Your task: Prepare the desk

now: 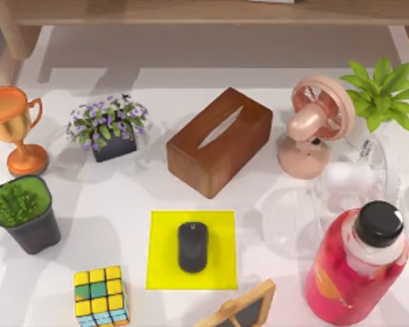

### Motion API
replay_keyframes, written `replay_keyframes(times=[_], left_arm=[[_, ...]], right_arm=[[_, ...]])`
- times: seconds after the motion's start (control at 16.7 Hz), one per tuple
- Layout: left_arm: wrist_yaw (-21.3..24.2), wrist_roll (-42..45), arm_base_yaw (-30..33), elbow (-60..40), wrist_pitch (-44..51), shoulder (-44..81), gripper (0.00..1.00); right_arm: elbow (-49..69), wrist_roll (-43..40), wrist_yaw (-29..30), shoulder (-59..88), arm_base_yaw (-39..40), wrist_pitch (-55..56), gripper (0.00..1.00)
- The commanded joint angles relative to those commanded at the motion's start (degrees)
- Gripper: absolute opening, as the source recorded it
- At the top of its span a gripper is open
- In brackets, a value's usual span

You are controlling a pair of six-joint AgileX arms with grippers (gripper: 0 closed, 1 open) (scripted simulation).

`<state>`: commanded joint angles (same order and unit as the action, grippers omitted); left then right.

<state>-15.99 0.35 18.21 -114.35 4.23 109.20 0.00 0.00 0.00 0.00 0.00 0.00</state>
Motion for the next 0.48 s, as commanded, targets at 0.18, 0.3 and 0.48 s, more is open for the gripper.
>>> replay_keyframes(times=[0.18,0.3,0.48], left_arm=[[0.0,0.0,0.0,0.0,0.0,0.0,0.77],[0.0,0.0,0.0,0.0,0.0,0.0,0.62],[0.0,0.0,0.0,0.0,0.0,0.0,0.4]], right_arm=[[0.0,0.0,0.0,0.0,0.0,0.0,1.0],[0.0,0.0,0.0,0.0,0.0,0.0,1.0],[0.0,0.0,0.0,0.0,0.0,0.0,1.0]])
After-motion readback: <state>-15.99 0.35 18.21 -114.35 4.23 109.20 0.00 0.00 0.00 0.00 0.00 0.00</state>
